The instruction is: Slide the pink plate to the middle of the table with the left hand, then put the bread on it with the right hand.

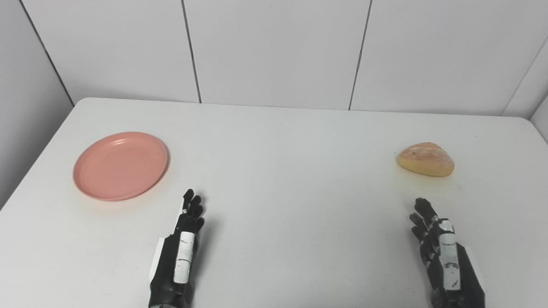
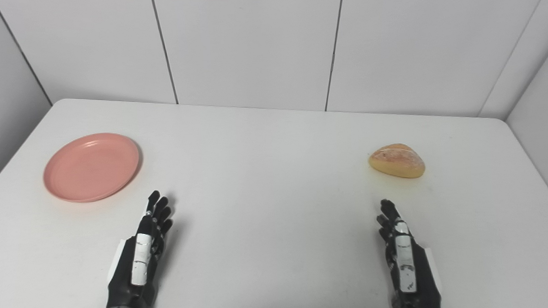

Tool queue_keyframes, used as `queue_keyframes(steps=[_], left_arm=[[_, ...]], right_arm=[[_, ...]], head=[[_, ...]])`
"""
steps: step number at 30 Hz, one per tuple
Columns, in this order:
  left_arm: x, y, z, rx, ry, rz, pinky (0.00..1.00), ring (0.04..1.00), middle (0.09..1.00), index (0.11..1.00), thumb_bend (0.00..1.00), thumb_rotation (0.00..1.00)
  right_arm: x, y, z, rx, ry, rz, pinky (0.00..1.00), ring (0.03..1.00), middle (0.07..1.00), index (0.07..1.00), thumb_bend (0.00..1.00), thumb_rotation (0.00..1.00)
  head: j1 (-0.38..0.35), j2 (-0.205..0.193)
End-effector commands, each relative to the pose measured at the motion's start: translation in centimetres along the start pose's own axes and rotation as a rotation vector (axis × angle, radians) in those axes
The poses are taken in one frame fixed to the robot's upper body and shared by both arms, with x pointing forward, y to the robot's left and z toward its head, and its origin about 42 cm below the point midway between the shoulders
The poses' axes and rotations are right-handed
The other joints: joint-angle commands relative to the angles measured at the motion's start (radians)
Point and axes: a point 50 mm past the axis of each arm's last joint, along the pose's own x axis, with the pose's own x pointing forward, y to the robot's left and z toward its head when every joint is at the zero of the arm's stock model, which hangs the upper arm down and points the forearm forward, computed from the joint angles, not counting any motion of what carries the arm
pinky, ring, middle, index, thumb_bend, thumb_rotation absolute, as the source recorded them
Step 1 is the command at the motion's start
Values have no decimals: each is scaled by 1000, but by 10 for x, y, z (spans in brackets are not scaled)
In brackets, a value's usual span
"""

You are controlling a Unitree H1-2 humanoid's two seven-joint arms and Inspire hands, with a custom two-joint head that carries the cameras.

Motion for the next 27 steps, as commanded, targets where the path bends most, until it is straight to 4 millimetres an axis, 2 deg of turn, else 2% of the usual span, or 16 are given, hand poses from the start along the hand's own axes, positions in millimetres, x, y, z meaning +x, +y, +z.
queue_keyframes(steps=[1, 2, 5, 9, 12, 14, 17, 18, 22, 27], left_arm=[[-4, -12, -2, -17, -31, 19, 1000, 1000, 1000, 1000, 742, 1000], [-4, -14, -3, -14, -32, 21, 1000, 1000, 1000, 1000, 769, 1000], [-5, -21, -9, 0, -33, 32, 1000, 988, 997, 1000, 804, 995], [-4, -32, -14, 12, -28, 45, 1000, 978, 992, 1000, 794, 1000], [-4, -36, -17, 19, -26, 48, 1000, 973, 988, 1000, 782, 1000], [-4, -39, -19, 19, -27, 41, 1000, 977, 994, 1000, 779, 1000], [-4, -40, -21, 15, -25, 40, 1000, 982, 997, 1000, 775, 1000], [-5, -40, -23, 17, -24, 40, 1000, 983, 998, 1000, 772, 1000], [-5, -39, -28, 24, -26, 40, 1000, 984, 995, 1000, 735, 1000], [-5, -36, -32, 23, -20, 38, 1000, 984, 990, 1000, 744, 1000]], right_arm=[[3, -6, 5, 4, -57, 19, 1000, 966, 965, 909, 831, 996], [3, -8, 4, 6, -56, 20, 1000, 968, 968, 911, 825, 999], [2, -16, 0, 4, -55, 22, 1000, 971, 968, 913, 816, 1000], [2, -26, -5, 6, -53, 25, 1000, 982, 984, 939, 813, 1000], [2, -29, -7, 9, -54, 24, 1000, 983, 981, 939, 795, 1000], [3, -31, -10, -1, -50, 21, 1000, 980, 979, 938, 796, 1000], [3, -32, -14, 0, -48, 22, 1000, 981, 980, 945, 792, 1000], [3, -32, -15, 3, -49, 23, 1000, 982, 982, 946, 788, 1000], [3, -32, -20, -1, -48, 24, 1000, 994, 989, 950, 791, 1000], [3, -30, -24, 1, -46, 21, 1000, 995, 991, 954, 799, 1000]], head=[[23, -18], [23, -18], [71, -57], [105, -88], [107, -104], [106, -130], [109, -146], [111, -166], [112, -194], [103, -210]])
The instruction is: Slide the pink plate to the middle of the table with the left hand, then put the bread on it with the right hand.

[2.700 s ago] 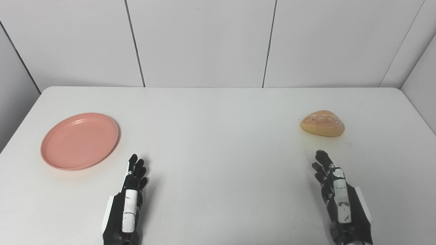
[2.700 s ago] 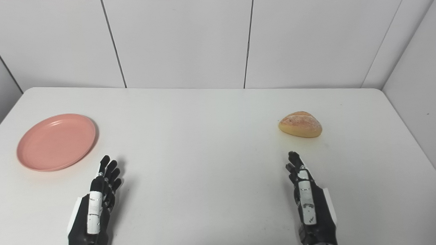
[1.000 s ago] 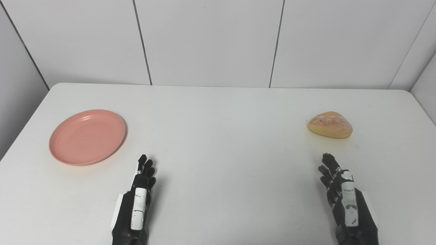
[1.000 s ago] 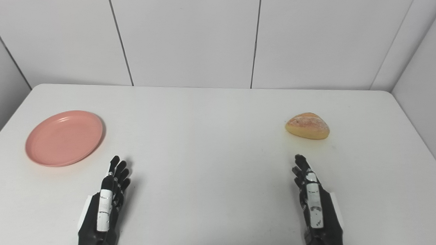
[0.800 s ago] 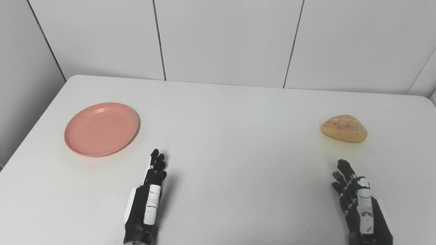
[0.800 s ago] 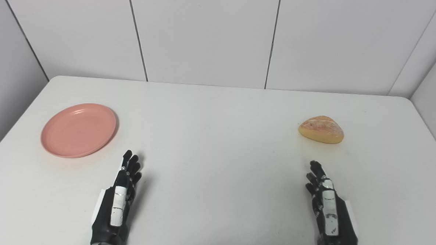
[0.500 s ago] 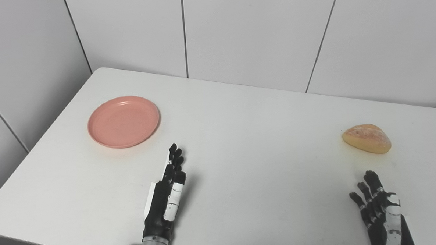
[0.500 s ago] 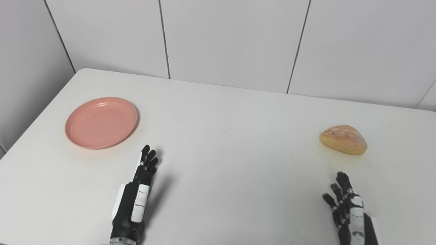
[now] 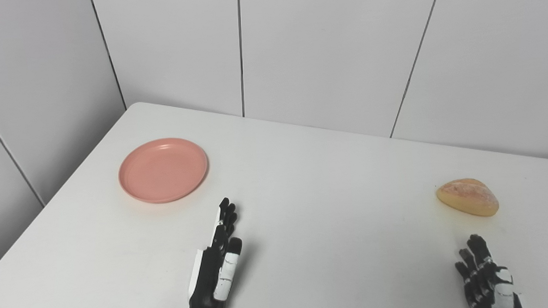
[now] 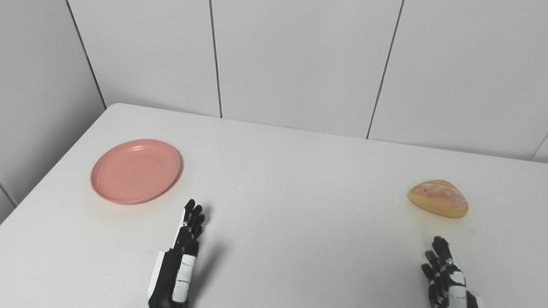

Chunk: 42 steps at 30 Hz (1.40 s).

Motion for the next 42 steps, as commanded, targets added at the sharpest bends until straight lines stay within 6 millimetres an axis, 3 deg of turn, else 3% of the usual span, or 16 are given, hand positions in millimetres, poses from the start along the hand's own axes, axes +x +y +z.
queue_keyframes(steps=[1, 10, 21, 28, 31, 35, 39, 42], left_arm=[[-10, -11, -13, -26, 74, -20, 1000, 983, 988, 1000, 749, 1000], [-10, -8, -21, -24, 69, -21, 1000, 987, 991, 1000, 769, 1000], [-10, -3, -17, -67, 82, -23, 1000, 1000, 1000, 1000, 794, 1000], [-1, 5, 3, -162, 55, -27, 1000, 1000, 1000, 1000, 804, 981], [11, 11, 15, -157, 8, -23, 1000, 1000, 996, 1000, 786, 981], [30, 20, 27, -143, -25, -17, 1000, 984, 981, 1000, 837, 962], [50, 30, 46, -160, -54, -32, 951, 957, 953, 964, 938, 794], [63, 37, 61, -154, -94, -36, 918, 936, 938, 948, 946, 750]], right_arm=[[-2, -1, -8, -1, 13, -8, 1000, 992, 989, 954, 800, 1000], [-2, 1, -14, -11, 15, 3, 1000, 984, 984, 947, 837, 997], [-3, 6, -12, -20, 13, 9, 1000, 969, 967, 935, 820, 967], [-8, 7, -10, -6, 24, 21, 1000, 974, 973, 940, 823, 962], [-8, 9, -9, -2, 25, 24, 1000, 978, 979, 948, 829, 971], [-8, 10, -9, 4, 24, 21, 1000, 967, 967, 937, 827, 968], [-9, 11, -9, 3, 25, 19, 1000, 972, 970, 931, 843, 960], [-9, 12, -8, -1, 25, 18, 1000, 974, 972, 932, 845, 964]], head=[[-7, -14], [-31, -48], [-51, -26], [-46, -2], [-49, 2], [-57, 5], [-57, 6], [-58, 6]])
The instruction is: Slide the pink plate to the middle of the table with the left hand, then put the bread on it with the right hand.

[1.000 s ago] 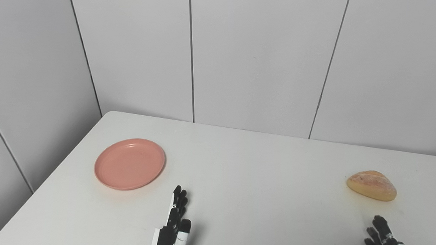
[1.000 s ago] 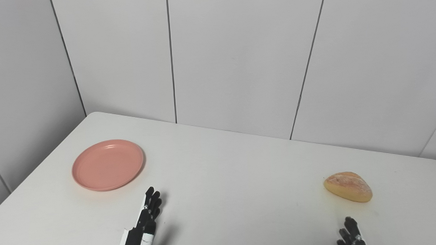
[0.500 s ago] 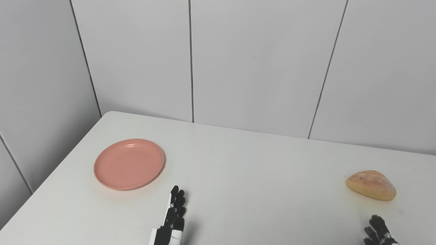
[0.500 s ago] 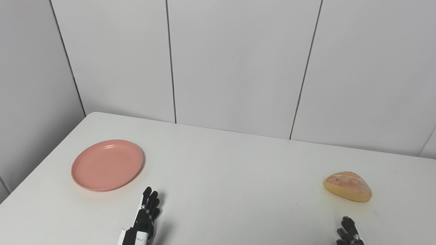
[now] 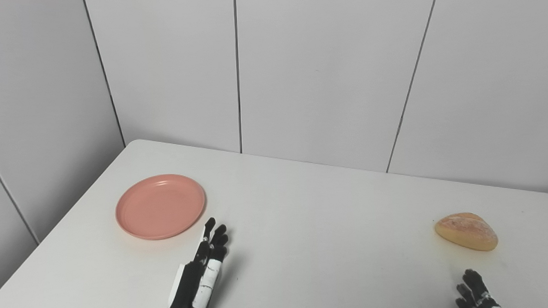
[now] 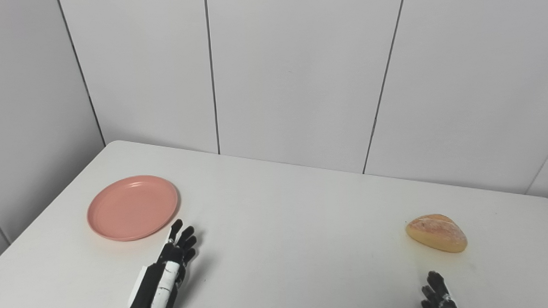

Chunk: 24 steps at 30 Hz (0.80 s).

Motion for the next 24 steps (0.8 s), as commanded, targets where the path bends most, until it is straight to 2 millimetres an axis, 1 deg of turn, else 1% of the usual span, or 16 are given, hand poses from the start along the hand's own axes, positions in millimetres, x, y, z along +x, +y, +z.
queue_keyframes(steps=[1, 2, 5, 8, 11, 14, 16, 18, 21, 23, 24], left_arm=[[17, -2, 26, -7, -92, -31, 916, 932, 936, 947, 946, 745], [20, 0, 31, -5, -104, -31, 898, 924, 930, 932, 942, 735], [32, 9, 46, 18, -137, -38, 889, 929, 929, 921, 920, 730], [44, 23, 55, 27, -157, -32, 931, 937, 926, 918, 907, 724], [58, 41, 61, 52, -181, -16, 947, 937, 916, 917, 927, 714], [73, 56, 68, 105, -206, -7, 951, 950, 930, 919, 933, 741], [81, 61, 77, 125, -223, -4, 969, 962, 936, 920, 931, 748], [87, 65, 86, 137, -242, 3, 974, 967, 938, 922, 909, 764], [96, 73, 100, 149, -265, 17, 941, 932, 917, 898, 870, 759], [107, 86, 107, 166, -290, 10, 907, 897, 897, 899, 876, 745], [112, 94, 110, 179, -297, 9, 905, 895, 896, 899, 877, 744]], right_arm=[[-7, 5, -8, 22, 30, -4, 1000, 974, 972, 933, 845, 965], [-7, 5, -8, 23, 31, -5, 1000, 974, 973, 933, 850, 966], [-7, 6, -8, 23, 31, -9, 1000, 969, 966, 927, 857, 962], [-6, 6, -8, 23, 29, -12, 1000, 968, 963, 922, 863, 959], [-6, 6, -8, 21, 31, -11, 1000, 967, 960, 920, 861, 964], [-5, 5, -8, 21, 36, -14, 1000, 971, 961, 923, 852, 968], [-5, 5, -8, 21, 37, -14, 1000, 971, 961, 924, 847, 969], [-5, 4, -8, 19, 37, -15, 1000, 969, 959, 924, 844, 969], [-4, 4, -8, 18, 37, -13, 1000, 968, 959, 925, 838, 973], [-4, 4, -8, 17, 40, -13, 1000, 964, 956, 923, 846, 973], [-4, 4, -8, 16, 39, -13, 1000, 964, 956, 923, 846, 973]], head=[[-1, 0], [-1, 1], [-2, 2], [2, 1], [4, 3], [8, 7], [11, 9], [15, 12], [18, 17], [18, 20], [18, 25]])
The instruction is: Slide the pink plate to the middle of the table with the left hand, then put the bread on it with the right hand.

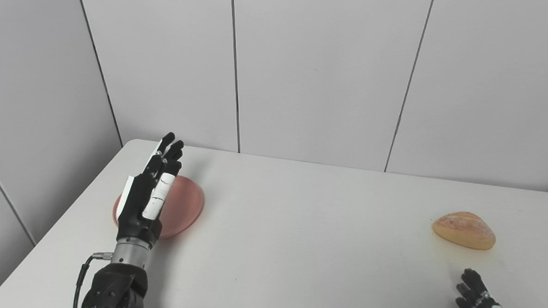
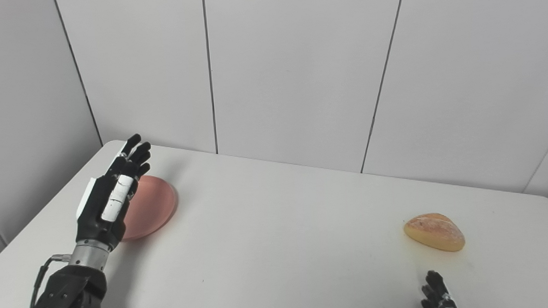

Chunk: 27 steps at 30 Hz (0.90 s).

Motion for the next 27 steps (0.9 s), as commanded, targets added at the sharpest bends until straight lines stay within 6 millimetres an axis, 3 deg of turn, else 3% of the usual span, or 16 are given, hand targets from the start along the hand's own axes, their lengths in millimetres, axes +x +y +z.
queue_keyframes(steps=[1, 6, 13, 27], left_arm=[[21, 18, 19, 34, -91, -11, 887, 894, 902, 914, 885, 750], [50, 53, 16, 65, -103, 11, 783, 875, 899, 925, 879, 749], [80, 92, 7, 68, -103, 60, 756, 841, 867, 874, 881, 752], [102, 138, -18, 90, -53, 126, 746, 839, 847, 875, 875, 745]], right_arm=[[-4, 3, -8, 13, 40, 2, 1000, 963, 956, 923, 848, 971], [-3, 3, -6, 6, 36, 5, 1000, 960, 952, 928, 846, 973], [-5, 4, -4, 8, 21, -2, 995, 953, 938, 924, 814, 964], [-8, 0, 0, 12, 22, -5, 994, 945, 928, 919, 804, 943]], head=[[0, 6], [4, 13], [1, 21], [9, 40]])
